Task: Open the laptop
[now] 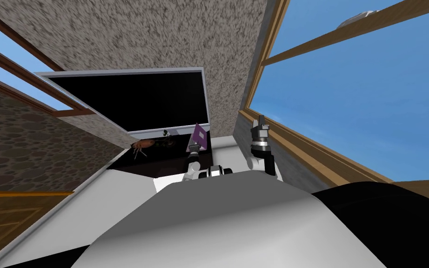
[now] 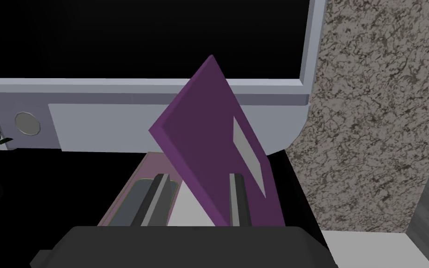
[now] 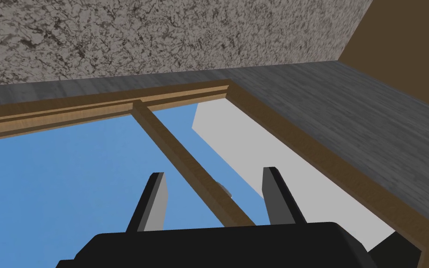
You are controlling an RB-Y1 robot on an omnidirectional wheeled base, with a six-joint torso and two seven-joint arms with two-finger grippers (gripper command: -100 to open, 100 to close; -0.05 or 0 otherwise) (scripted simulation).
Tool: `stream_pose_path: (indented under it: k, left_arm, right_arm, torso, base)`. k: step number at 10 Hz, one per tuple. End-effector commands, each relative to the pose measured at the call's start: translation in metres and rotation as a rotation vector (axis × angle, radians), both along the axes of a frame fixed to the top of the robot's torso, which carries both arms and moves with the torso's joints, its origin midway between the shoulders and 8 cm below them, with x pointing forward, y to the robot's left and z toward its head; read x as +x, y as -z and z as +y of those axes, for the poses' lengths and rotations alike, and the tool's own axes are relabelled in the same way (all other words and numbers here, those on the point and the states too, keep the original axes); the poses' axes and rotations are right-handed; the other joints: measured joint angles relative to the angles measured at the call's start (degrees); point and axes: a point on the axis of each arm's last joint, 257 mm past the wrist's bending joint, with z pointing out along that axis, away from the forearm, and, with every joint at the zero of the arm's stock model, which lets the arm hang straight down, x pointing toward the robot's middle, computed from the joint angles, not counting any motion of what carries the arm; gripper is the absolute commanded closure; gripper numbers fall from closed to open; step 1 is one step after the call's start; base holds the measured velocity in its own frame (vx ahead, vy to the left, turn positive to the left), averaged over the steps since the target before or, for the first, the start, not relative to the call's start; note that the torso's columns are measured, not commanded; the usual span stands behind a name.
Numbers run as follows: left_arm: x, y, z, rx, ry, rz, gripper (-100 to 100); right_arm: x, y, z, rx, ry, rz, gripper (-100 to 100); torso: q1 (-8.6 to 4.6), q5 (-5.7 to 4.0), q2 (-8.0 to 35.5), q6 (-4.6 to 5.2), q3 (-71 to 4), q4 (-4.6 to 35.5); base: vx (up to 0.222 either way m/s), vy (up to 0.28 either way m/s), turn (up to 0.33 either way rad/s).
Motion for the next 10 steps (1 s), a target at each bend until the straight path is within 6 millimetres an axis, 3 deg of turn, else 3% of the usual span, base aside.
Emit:
stream_pose_path:
  k: [1, 8, 10]
  left_arm:
    - [-0.003, 0.018, -0.001, -0.044, -0.015, 0.017, 100]
    - [-0.012, 0.053, 0.004, -0.205, -0.088, 0.011, 100]
    - [-0.012, 0.054, 0.004, -0.204, -0.088, 0.014, 100]
  right_arm:
    - [0.0, 0.0, 0.0, 0.0, 0.0, 0.0, 0]
    - [0.0, 0.0, 0.0, 0.0, 0.0, 0.0, 0]
    - [0.0, 0.0, 0.0, 0.0, 0.0, 0.0, 0]
  torso:
    - [0.05, 0.07, -0.1, 0.22, 0.0, -0.1]
    - [0.1, 0.2, -0.4, 0.25, -0.2, -0.4]
    - [0.08, 0.19, -0.3, 0.2, -0.1, -0.4]
  base:
    - [-0.012, 0.051, -0.082]
    - [-0.01, 0.066, -0.104]
    - [-0.004, 0.041, -0.031]
